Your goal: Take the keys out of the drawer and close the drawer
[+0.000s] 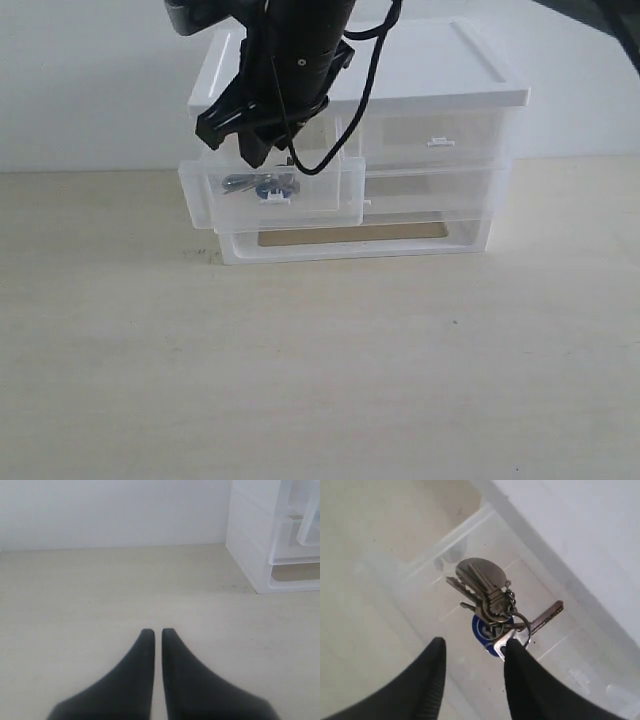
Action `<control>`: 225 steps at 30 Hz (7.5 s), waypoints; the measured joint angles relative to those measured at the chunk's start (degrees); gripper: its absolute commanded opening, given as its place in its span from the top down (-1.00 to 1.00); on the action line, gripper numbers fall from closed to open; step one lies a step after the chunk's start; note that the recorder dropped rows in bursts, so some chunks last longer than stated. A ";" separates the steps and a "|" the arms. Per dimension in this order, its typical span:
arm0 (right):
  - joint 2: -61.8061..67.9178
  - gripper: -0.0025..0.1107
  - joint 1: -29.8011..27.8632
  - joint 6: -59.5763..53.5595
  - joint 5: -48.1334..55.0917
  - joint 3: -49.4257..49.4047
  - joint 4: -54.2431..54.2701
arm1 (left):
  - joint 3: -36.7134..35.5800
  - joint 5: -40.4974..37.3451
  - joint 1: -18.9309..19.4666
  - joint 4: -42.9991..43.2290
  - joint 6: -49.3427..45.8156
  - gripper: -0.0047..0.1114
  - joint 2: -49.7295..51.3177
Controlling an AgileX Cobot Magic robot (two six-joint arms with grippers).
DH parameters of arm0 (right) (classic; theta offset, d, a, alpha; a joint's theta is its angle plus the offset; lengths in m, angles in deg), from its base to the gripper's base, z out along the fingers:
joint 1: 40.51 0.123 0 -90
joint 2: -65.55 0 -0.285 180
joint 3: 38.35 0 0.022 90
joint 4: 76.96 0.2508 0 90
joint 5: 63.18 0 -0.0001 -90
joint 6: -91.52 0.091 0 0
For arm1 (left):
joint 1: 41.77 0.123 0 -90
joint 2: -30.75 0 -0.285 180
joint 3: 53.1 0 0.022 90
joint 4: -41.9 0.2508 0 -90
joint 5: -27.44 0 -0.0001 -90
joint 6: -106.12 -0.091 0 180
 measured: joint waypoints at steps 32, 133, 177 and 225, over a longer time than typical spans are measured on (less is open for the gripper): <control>-8.88 0.31 4.25 -20.07 -0.87 -13.04 -8.79 | 0.00 0.00 0.00 0.00 0.00 0.84 0.00; -1.37 0.17 -0.89 2.94 -10.04 -12.67 -0.11 | 0.00 0.00 0.00 0.00 0.00 0.84 0.00; 3.19 0.25 -1.02 -1.18 -3.02 -3.04 -0.94 | 0.00 0.00 0.00 0.00 0.00 0.84 0.00; 3.30 -0.09 0.71 2.86 0.80 1.68 -7.55 | 0.00 0.00 0.00 0.00 0.00 0.84 0.00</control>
